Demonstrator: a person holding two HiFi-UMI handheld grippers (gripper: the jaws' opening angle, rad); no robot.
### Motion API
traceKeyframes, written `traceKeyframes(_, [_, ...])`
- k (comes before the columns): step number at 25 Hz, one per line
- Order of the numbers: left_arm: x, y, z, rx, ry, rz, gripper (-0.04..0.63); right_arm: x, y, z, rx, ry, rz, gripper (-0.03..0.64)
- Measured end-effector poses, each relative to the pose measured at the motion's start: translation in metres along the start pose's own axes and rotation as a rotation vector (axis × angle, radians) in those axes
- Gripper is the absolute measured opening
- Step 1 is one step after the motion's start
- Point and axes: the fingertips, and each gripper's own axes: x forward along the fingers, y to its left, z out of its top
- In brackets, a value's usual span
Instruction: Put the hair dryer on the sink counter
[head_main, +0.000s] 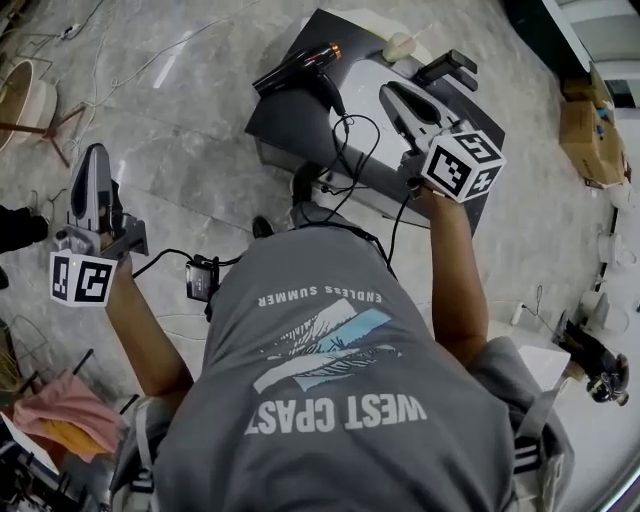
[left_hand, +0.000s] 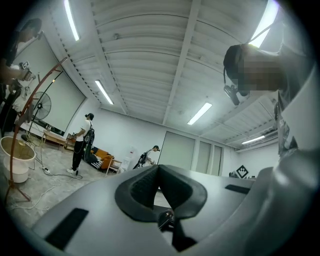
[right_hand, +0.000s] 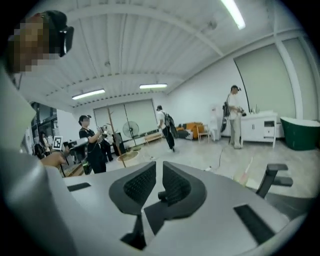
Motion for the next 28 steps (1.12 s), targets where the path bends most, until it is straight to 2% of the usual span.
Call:
traceKeyframes(2, [-0.001, -0.004, 0.001, 0.019, 0.011, -0.015, 0.015, -0.020, 0.020, 0.034, -0.075, -0.069, -0.010, 0.030])
traceKeyframes(4, [-0.001, -0.009, 0.000, 0.040, 0.024, -0.032, 0.015, -0.036, 0.040, 0.056, -0.145, -0.108, -0.012, 0.028])
traceKeyframes(9, [0.001, -0.025, -0.003, 0.087, 0.059, -0.092, 0.016, -0.064, 0.088, 0.087, -0.202, -0.183, 0.040, 0.028])
traceKeyframes(18, [0.003, -0.046, -0.008, 0.132, 0.095, -0.183, 0.015, -0.080, 0.126, 0.098, -0.248, -0.220, 0.068, 0.028])
traceKeyframes(28, [-0.005, -0.042, -0.009, 0.122, 0.101, -0.195, 0.015, -0.072, 0.149, 0.096, -0.266, -0.210, 0.100, 0.028])
